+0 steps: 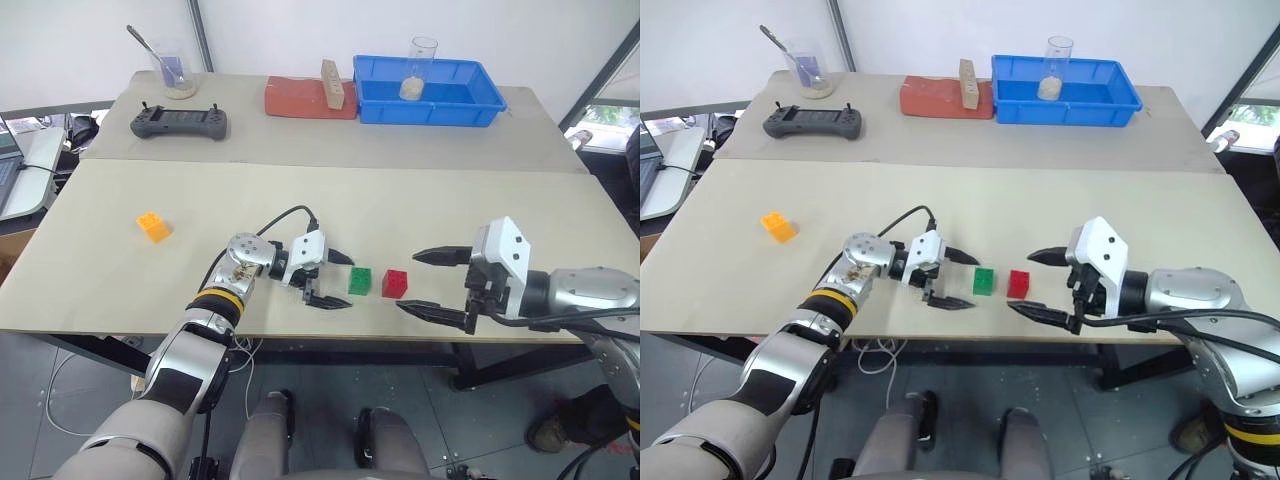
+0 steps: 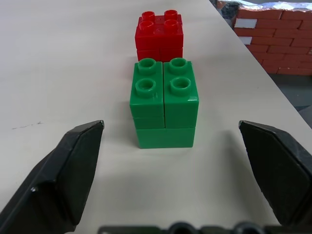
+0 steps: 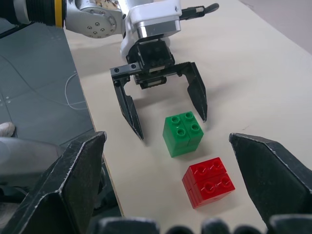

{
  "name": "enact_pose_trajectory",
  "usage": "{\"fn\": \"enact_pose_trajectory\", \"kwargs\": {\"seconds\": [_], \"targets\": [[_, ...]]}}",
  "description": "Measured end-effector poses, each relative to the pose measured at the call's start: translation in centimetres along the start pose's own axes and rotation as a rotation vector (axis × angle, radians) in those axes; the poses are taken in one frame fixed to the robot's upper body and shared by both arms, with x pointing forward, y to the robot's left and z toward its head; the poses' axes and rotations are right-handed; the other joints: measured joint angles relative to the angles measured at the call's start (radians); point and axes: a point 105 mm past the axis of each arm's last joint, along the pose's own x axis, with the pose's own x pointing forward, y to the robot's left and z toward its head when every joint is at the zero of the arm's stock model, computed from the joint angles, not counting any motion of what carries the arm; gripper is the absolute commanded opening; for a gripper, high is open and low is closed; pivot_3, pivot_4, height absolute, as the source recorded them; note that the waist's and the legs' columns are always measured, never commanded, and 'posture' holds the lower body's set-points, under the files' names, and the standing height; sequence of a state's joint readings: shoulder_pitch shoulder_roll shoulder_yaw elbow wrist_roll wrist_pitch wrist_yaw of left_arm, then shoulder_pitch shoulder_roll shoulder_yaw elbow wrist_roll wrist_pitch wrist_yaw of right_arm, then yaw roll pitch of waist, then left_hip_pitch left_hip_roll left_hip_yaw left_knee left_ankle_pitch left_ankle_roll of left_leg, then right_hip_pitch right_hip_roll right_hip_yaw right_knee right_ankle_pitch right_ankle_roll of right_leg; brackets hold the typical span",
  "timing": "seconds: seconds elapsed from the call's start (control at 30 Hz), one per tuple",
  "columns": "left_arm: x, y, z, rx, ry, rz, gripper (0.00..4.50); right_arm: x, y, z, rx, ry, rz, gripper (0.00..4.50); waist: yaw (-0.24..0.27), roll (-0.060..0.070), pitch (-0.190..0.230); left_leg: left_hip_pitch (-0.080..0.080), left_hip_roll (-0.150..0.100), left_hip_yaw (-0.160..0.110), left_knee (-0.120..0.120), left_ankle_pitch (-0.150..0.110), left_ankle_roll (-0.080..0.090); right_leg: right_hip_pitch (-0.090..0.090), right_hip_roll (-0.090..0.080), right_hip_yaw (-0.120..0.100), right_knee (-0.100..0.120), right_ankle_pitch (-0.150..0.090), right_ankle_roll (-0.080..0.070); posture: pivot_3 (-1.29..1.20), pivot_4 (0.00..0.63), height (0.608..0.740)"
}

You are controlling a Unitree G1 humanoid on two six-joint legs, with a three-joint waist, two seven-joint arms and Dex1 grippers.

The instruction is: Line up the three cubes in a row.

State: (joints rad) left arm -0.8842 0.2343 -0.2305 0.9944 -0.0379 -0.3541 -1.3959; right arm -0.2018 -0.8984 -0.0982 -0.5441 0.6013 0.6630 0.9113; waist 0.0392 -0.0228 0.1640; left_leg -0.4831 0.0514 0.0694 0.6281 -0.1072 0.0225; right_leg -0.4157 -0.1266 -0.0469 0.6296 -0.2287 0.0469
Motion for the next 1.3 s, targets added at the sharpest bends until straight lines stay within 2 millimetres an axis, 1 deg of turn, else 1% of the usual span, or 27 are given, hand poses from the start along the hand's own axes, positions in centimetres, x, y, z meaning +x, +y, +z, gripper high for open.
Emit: {"fn": "enact_pose_trajectory", "kwargs": {"seconds": [0.07, 0.17, 0.23, 0.3, 0.37, 0.4, 0.43, 0.5, 0.53, 0.57, 0.67, 0.77, 0.83, 0.87, 1.03, 1.1, 1.17, 1.3], "targets": [[-0.6, 0.1, 0.1, 0.000, 0.001, 0.016, 4.46, 0.1, -0.2, 0.3, -0.006, -0.009, 0.000, 4.50, -0.001, 0.000, 0.000, 0.000, 0.000, 0.000, 0.000, 0.000, 0.000, 0.000, 0.000, 0.000, 0.000, 0.000, -0.001, 0.00, 0.150, 0.740], [-2.2, 0.5, 0.6, 0.005, -0.023, 0.075, 4.46, 0.3, -0.4, 0.8, -0.015, -0.031, 0.001, 4.50, -0.005, 0.000, 0.000, 0.000, 0.000, 0.000, 0.000, 0.000, 0.000, -0.001, 0.000, 0.000, 0.000, 0.001, -0.001, 0.00, 0.150, 0.740], [-4.0, 0.5, 1.1, -0.001, -0.049, 0.161, 4.46, 0.7, -0.6, 2.0, -0.027, -0.078, 0.001, 4.50, -0.016, 0.000, 0.000, 0.000, 0.000, 0.000, -0.001, 0.000, 0.000, -0.001, 0.000, 0.001, 0.001, 0.001, -0.002, 0.00, 0.150, 0.740], [-6.0, 0.5, 1.2, -0.028, -0.072, 0.282, 4.46, 1.2, -0.8, 3.4, -0.032, -0.132, 0.006, 4.50, -0.028, 0.000, 0.000, 0.000, 0.001, -0.001, -0.001, 0.000, 0.000, -0.002, 0.001, 0.002, 0.002, 0.001, -0.002, 0.00, 0.150, 0.740], [-8.8, 0.2, 1.2, -0.065, -0.083, 0.453, 4.46, 1.9, -1.0, 5.4, -0.038, -0.202, 0.016, 4.50, -0.041, 0.000, 0.000, 0.000, 0.002, -0.001, -0.001, 0.000, 0.000, -0.003, 0.002, 0.004, 0.003, 0.001, -0.002, 0.00, 0.150, 0.740], [-9.8, 0.1, 1.0, -0.085, -0.085, 0.523, 4.46, 2.1, -1.0, 6.1, -0.042, -0.228, 0.021, 4.50, -0.042, 0.000, 0.000, 0.000, 0.002, -0.002, -0.002, 0.000, 0.000, -0.003, 0.003, 0.004, 0.003, 0.001, -0.002, 0.00, 0.150, 0.740], [-11.5, 0.0, 0.9, -0.104, -0.088, 0.634, 4.46, 2.4, -1.0, 7.1, -0.041, -0.258, 0.025, 4.50, -0.043, 0.000, 0.000, 0.000, 0.002, -0.002, -0.002, 0.000, 0.000, -0.004, 0.003, 0.004, 0.003, 0.001, -0.002, 0.00, 0.150, 0.740], [-13.9, -0.1, 0.4, -0.150, -0.083, 0.810, 4.46, 2.8, -0.9, 8.5, -0.039, -0.306, 0.034, 4.50, -0.040, 0.000, 0.000, 0.001, 0.002, -0.002, -0.002, 0.000, 0.000, -0.003, 0.003, 0.004, 0.003, 0.001, -0.002, 0.00, 0.150, 0.740], [-16.0, -0.3, -0.2, -0.172, -0.076, 0.960, 4.46, 3.3, -0.8, 9.5, -0.027, -0.344, 0.048, 4.50, -0.039, 0.000, 0.000, 0.001, 0.002, -0.001, -0.002, 0.000, 0.000, -0.004, 0.003, 0.004, 0.002, 0.001, -0.002, 0.00, 0.150, 0.740], [-17.1, -0.4, -0.7, -0.188, -0.071, 1.035, 4.46, 3.4, -0.7, 10.0, -0.027, -0.362, 0.055, 4.50, -0.036, 0.000, 0.000, 0.001, 0.002, -0.001, -0.002, 0.000, 0.000, -0.004, 0.003, 0.004, 0.002, 0.001, -0.002, 0.00, 0.150, 0.740], [-21.8, -1.4, -2.9, -0.244, -0.019, 1.367, 4.46, 4.2, -0.4, 11.7, -0.037, -0.411, 0.085, 4.50, -0.029, 0.000, 0.000, 0.001, 0.002, -0.001, -0.002, -0.004, -0.006, -0.005, 0.003, 0.004, 0.002, 0.001, -0.002, 0.00, 0.150, 0.740], [-24.7, -2.3, -4.1, -0.280, 0.010, 1.592, 4.46, 4.7, -0.2, 12.1, -0.025, -0.418, 0.112, 4.50, -0.017, 0.000, 0.000, 0.001, 0.001, 0.000, -0.002, -0.005, -0.008, -0.005, 0.001, 0.002, 0.000, 0.002, -0.002, 0.00, 0.150, 0.740], [-25.4, -2.6, -4.6, -0.315, 0.008, 1.701, 4.46, 4.8, -0.3, 12.1, -0.020, -0.415, 0.120, 4.50, -0.013, 0.000, 0.000, 0.001, 0.001, 0.001, -0.002, -0.005, -0.008, -0.005, 0.000, 0.002, 0.000, 0.003, -0.001, 0.00, 0.150, 0.740], [-25.4, -2.7, -4.9, -0.335, 0.009, 1.742, 4.46, 4.8, -0.3, 12.1, -0.019, -0.414, 0.124, 4.50, -0.012, 0.000, 0.000, 0.001, 0.001, 0.001, -0.002, -0.005, -0.008, -0.005, -0.001, 0.002, 0.000, 0.003, -0.001, 0.00, 0.150, 0.740], [-23.3, -2.4, -5.4, -0.380, 0.006, 1.795, 4.46, 4.9, -0.1, 11.9, -0.025, -0.397, 0.144, 4.50, -0.014, -0.001, -0.001, 0.001, 0.001, 0.002, -0.002, -0.005, -0.008, -0.004, -0.001, 0.002, 0.001, 0.004, -0.002, 0.00, 0.150, 0.740], [-23.0, -2.2, -5.7, -0.414, -0.001, 1.841, 4.46, 4.9, -0.2, 11.8, -0.028, -0.391, 0.140, 4.50, -0.016, -0.001, -0.001, 0.001, 0.001, 0.002, -0.002, -0.005, -0.008, -0.004, 0.000, 0.003, 0.001, 0.004, -0.002, 0.00, 0.150, 0.740], [-23.4, -1.8, -6.0, -0.446, -0.002, 1.907, 4.46, 4.8, -0.3, 11.7, -0.031, -0.387, 0.134, 4.50, -0.017, -0.001, -0.001, 0.000, 0.001, 0.002, -0.002, -0.005, -0.008, -0.004, 0.000, 0.003, 0.001, 0.004, -0.002, 0.00, 0.150, 0.740], [-25.3, -1.4, -6.1, -0.486, -0.022, 2.076, 4.46, 4.8, -0.4, 11.7, -0.035, -0.383, 0.113, 4.50, -0.019, -0.001, -0.001, 0.001, 0.001, 0.003, -0.002, -0.005, -0.008, -0.004, 0.000, 0.003, 0.001, 0.004, -0.002, 0.00, 0.150, 0.740]]}}
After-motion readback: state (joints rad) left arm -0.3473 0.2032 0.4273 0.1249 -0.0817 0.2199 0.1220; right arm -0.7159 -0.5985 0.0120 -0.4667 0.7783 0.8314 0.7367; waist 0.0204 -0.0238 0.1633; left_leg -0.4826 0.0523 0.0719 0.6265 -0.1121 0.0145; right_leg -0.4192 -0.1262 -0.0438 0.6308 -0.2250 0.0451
